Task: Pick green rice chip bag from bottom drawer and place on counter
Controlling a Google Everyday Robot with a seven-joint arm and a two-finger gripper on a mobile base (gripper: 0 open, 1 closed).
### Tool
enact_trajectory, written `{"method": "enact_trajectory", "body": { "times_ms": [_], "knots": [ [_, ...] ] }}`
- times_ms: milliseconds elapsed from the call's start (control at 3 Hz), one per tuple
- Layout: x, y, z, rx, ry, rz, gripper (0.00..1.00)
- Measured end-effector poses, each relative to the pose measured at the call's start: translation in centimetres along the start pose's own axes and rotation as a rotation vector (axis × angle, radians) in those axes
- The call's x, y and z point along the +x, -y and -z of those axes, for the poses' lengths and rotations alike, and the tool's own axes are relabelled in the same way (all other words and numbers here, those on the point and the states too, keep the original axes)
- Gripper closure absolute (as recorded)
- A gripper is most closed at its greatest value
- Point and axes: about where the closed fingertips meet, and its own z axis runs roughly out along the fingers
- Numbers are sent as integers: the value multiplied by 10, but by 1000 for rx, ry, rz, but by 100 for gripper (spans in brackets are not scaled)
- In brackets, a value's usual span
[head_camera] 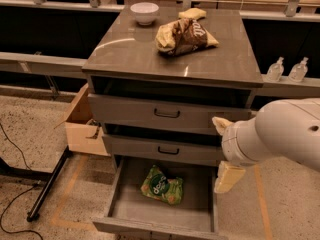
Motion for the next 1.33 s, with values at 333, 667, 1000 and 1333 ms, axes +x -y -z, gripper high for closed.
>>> {"method": "enact_trajectory", "body": {
  "times_ms": [333, 667, 1000, 1333],
  "knots": [
    [2, 0, -18, 20, 43, -25, 0],
    [-3, 8, -71, 42, 146, -16, 0],
    [-11, 13, -130, 18, 223, 0, 0],
    [-8, 5, -182, -40, 224, 16, 0]
  ]
}}
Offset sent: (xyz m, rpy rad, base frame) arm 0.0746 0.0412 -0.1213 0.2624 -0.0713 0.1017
